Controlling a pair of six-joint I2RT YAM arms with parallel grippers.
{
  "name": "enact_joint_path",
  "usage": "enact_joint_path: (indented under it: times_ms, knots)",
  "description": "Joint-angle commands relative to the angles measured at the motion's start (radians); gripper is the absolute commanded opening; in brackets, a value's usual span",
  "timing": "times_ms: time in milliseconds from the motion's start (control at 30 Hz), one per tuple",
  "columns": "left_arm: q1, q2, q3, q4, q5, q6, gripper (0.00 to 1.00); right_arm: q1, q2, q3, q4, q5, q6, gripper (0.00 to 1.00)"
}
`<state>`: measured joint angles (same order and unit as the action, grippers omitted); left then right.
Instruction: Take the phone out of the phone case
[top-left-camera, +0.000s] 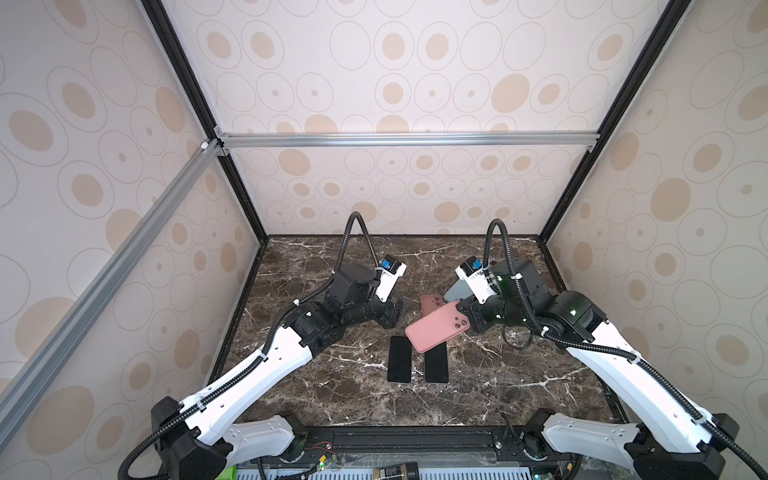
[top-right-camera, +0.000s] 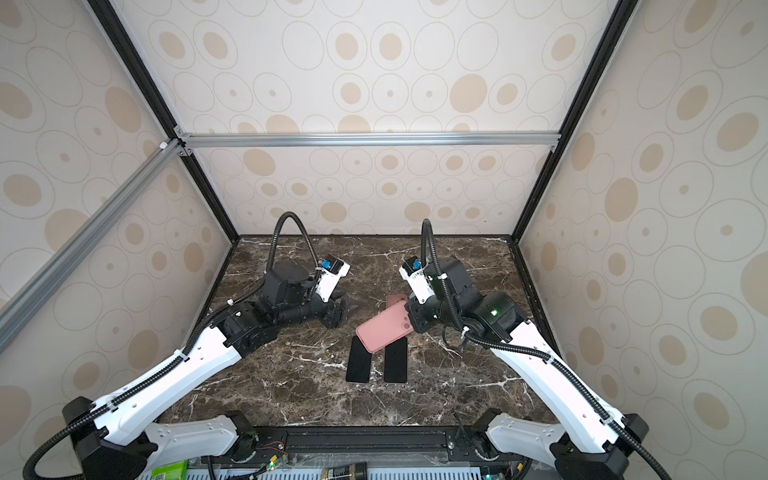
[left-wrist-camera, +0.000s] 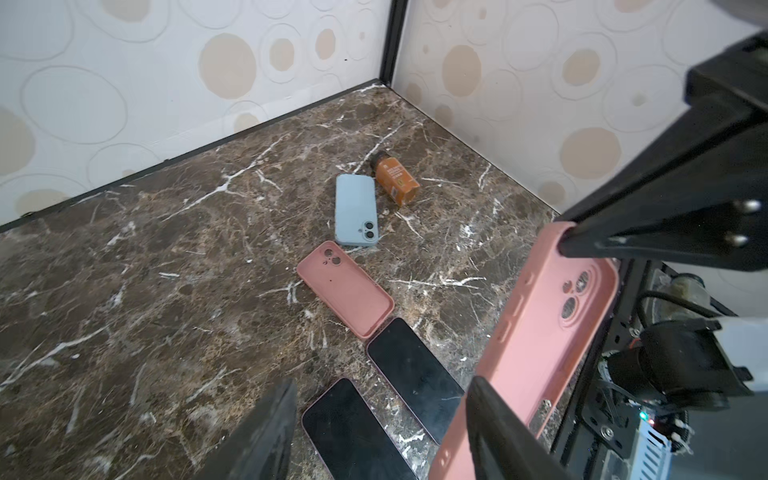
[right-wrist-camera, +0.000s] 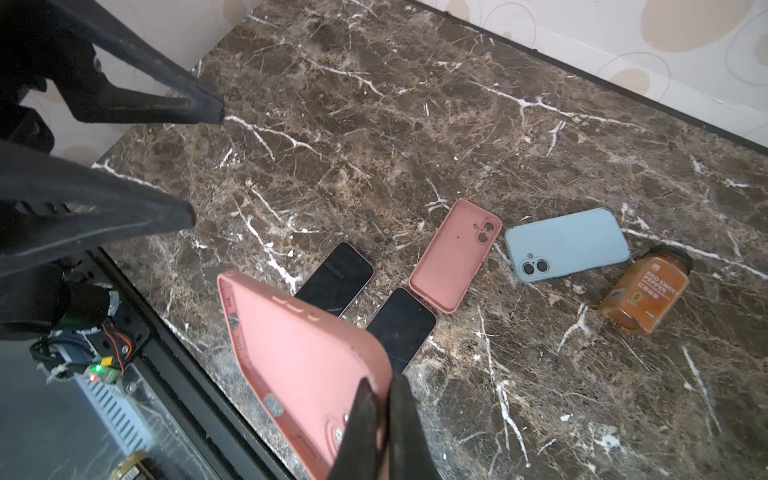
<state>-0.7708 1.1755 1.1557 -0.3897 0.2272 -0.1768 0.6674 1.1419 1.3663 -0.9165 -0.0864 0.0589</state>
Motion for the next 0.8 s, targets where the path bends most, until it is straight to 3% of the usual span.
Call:
enact_joint_path:
  times_ms: [0,267,567,767]
  knots:
    - [-0.039,0.013,0.067,-0.038,0.019,0.071,0.65,0.001,0.028,0.052,-0.093,-0.082,-0.101,0.00]
    - [-0.119,0.079,0.099,-0.089,0.068,0.105,0.58,-0.021,0.104,0.132,-0.150,-0.182,-0.126,0.00]
    - [-0.150,0.102,0.101,-0.111,0.001,0.115,0.35,-0.023,0.106,0.125,-0.142,-0.164,-0.104,0.00]
    - [-0.154,0.113,0.090,-0.118,0.015,0.115,0.30,-0.024,0.096,0.116,-0.132,-0.136,-0.098,0.00]
